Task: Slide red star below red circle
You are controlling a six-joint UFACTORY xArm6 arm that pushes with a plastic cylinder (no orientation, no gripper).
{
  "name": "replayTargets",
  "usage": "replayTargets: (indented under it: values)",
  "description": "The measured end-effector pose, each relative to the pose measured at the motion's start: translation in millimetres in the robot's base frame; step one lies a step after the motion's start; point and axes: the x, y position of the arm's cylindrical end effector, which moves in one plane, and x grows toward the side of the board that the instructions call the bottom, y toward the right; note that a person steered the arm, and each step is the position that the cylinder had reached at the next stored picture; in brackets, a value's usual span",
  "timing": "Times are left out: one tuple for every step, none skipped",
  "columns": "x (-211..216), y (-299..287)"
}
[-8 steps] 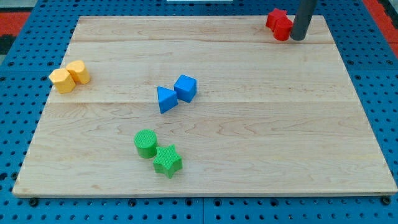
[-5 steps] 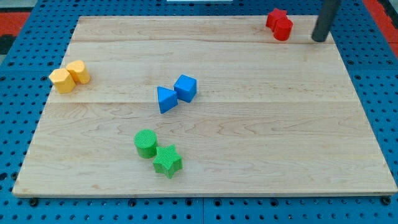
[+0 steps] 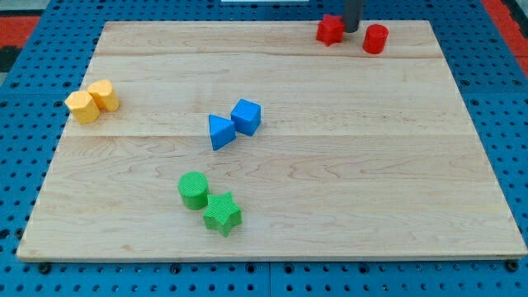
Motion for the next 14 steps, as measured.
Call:
replayTargets:
  values:
    - [1.3,-22.5]
    - [-21.7,-48.8]
    - [-20.6,-78.0]
    - [7.6,-89.5]
    - [-3.8,-97.7]
    - [-16.6,-134.9]
    - [18.3,-113.5]
    - [49.4,-43.6]
    - [53.7,-72.3]
    - [39.8,-140.4]
    - [67.3,-167.0]
    - [81.2,-149.1]
    - [96.8,-101.3]
    - [105.6,-89.3]
